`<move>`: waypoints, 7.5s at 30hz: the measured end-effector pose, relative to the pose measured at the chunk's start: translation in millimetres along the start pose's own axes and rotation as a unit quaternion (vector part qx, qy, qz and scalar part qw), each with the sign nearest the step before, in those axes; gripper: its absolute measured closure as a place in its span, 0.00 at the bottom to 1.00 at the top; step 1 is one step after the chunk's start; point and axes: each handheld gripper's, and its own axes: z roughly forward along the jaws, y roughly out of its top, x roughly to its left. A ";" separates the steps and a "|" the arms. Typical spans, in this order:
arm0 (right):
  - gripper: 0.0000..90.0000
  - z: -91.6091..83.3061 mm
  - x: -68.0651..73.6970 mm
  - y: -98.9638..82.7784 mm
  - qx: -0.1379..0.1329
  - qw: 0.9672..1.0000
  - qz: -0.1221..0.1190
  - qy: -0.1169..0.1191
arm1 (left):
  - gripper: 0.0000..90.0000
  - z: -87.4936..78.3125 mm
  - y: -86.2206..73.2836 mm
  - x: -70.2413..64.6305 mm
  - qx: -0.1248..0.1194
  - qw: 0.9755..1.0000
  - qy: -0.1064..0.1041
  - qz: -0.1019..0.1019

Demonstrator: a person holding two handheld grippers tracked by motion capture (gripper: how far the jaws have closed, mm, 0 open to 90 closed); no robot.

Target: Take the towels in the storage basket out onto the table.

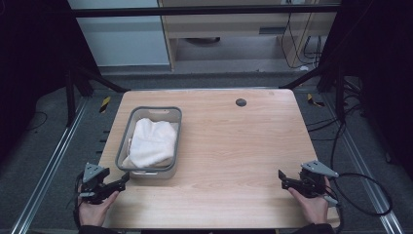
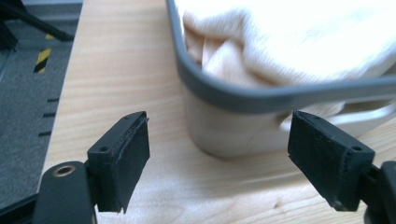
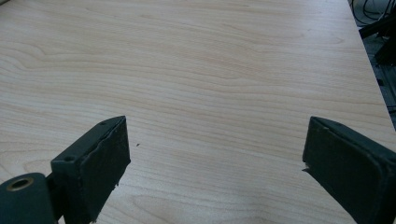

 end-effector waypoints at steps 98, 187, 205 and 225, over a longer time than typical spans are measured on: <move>0.01 9.3 5.7 -3.1 0.065 0.998 -0.013 -0.007 | 0.41 102.4 104.0 -47.9 0.218 0.942 -0.113 0.229; 0.02 8.4 4.4 -1.9 0.066 0.998 -0.012 -0.002 | 0.82 -55.8 252.6 -82.6 -0.055 0.976 -0.132 0.162; 0.03 7.9 4.2 -1.6 0.065 0.998 -0.010 0.000 | 0.82 -69.9 274.1 -116.7 -0.048 0.966 -0.164 0.194; 0.03 6.0 2.0 -0.6 0.062 0.998 -0.007 0.000 | 0.81 -52.0 271.6 -177.8 -0.028 0.947 -0.204 0.247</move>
